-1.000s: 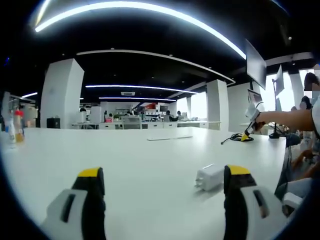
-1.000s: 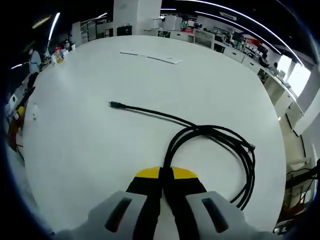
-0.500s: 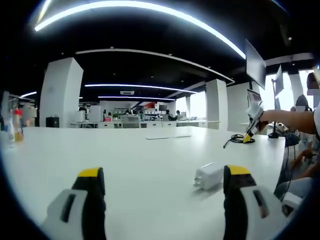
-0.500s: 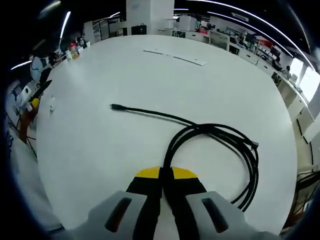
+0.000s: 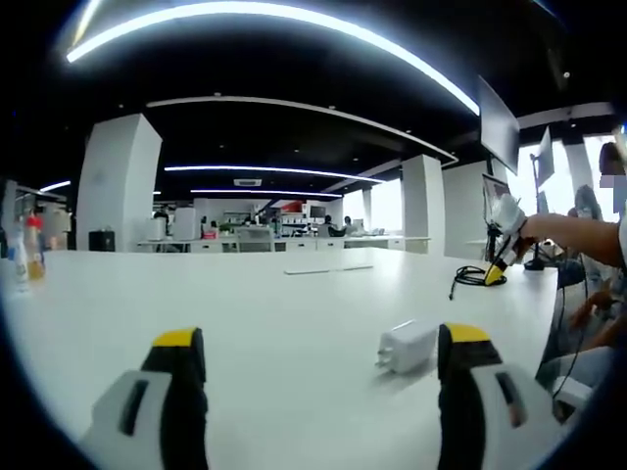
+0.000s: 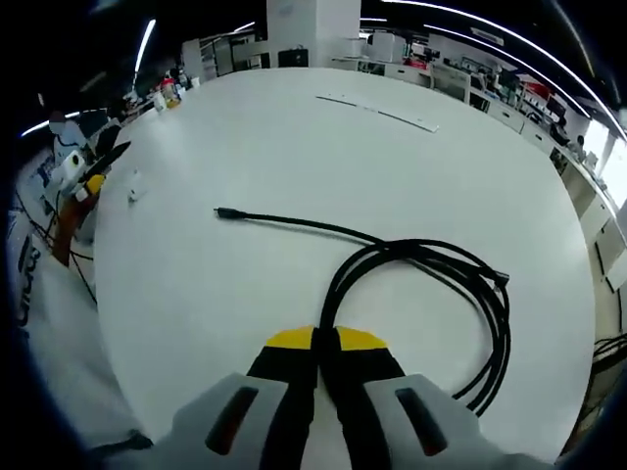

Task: Plug the desk Type‑C cable into the charger adapter.

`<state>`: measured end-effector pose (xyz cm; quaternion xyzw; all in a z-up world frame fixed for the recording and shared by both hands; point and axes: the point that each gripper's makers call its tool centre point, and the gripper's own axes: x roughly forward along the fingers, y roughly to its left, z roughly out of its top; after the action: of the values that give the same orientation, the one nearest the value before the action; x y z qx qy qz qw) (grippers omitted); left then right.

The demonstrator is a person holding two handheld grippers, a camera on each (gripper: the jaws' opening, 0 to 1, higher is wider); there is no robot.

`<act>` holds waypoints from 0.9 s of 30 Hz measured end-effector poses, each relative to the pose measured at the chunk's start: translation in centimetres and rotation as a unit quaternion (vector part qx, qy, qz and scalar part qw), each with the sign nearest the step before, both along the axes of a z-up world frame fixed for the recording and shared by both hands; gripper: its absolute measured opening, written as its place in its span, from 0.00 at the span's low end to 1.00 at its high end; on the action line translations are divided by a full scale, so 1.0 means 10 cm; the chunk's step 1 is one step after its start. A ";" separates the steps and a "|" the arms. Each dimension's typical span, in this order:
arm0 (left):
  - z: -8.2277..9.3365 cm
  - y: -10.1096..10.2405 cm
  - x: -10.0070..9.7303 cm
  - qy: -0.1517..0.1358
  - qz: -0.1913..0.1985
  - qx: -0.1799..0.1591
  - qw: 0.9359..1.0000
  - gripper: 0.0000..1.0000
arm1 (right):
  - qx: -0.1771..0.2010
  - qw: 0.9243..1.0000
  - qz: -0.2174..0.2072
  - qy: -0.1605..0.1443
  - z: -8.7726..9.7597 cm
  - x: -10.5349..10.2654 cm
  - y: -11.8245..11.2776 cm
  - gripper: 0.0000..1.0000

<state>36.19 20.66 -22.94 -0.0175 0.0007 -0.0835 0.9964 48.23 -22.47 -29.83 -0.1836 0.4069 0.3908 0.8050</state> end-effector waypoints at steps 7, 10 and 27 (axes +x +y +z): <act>-0.01 -0.02 0.00 0.001 -0.003 -0.001 1.000 0.98 | 0.001 1.000 0.018 0.000 0.00 -0.22 0.09 0.04; -0.02 -0.03 0.00 0.003 -0.004 0.000 1.000 0.98 | 0.005 1.000 0.024 0.001 0.00 -0.31 0.14 0.04; -0.02 -0.04 -0.01 0.002 -0.004 0.001 1.000 0.98 | 0.013 0.998 0.067 0.005 0.02 -0.78 0.39 0.04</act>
<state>36.05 20.22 -23.09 -0.0170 0.0027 -0.0872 0.9960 40.44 -18.55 -29.64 -0.1981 0.3926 0.4498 0.7774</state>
